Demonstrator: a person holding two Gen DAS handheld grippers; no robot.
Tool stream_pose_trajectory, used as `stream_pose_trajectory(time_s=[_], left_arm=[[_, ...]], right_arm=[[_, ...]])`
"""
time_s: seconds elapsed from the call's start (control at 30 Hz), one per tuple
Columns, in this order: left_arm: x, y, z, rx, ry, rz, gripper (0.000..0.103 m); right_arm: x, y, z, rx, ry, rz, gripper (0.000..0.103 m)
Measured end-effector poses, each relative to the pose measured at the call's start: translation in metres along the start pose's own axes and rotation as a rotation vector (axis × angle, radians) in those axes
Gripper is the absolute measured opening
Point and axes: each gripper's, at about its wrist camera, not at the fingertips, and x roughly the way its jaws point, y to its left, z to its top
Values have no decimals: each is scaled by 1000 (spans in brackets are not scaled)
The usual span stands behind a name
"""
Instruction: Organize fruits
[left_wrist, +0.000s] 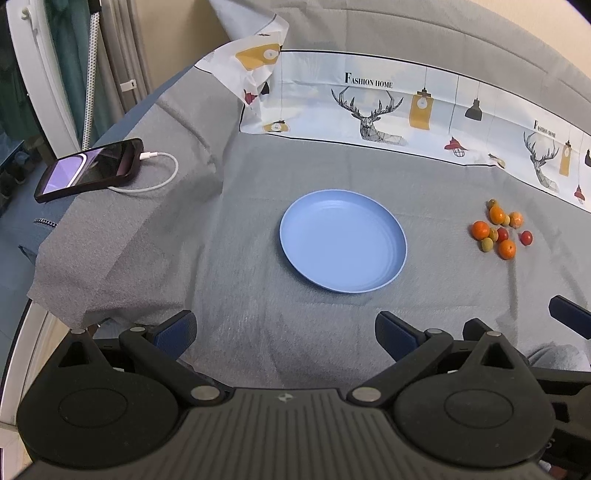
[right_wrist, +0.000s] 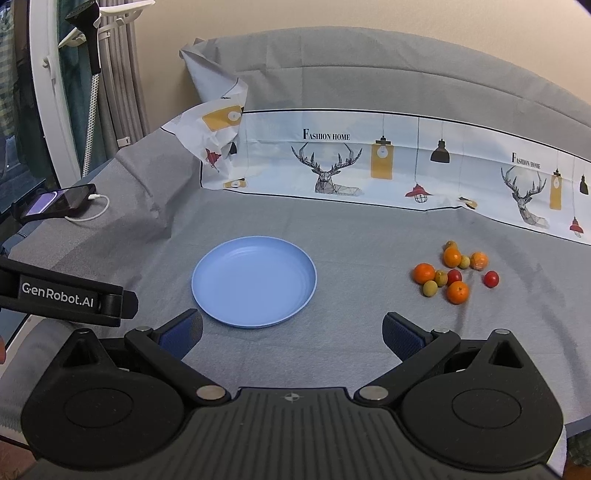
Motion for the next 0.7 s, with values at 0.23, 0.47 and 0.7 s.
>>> stream_pose_trajectory(time_s=[0.23,0.47,0.7], left_arm=[[6,-1,0,7,13,10,103],[14,-7,3,20,34,17,103],[32,-26,20,53,76,5,103]], right_arm=[[6,-1,-2,6,12,17,103],[14,-11,-4,29,17,27,103],[33,-37,-13,120,7,-38,103]])
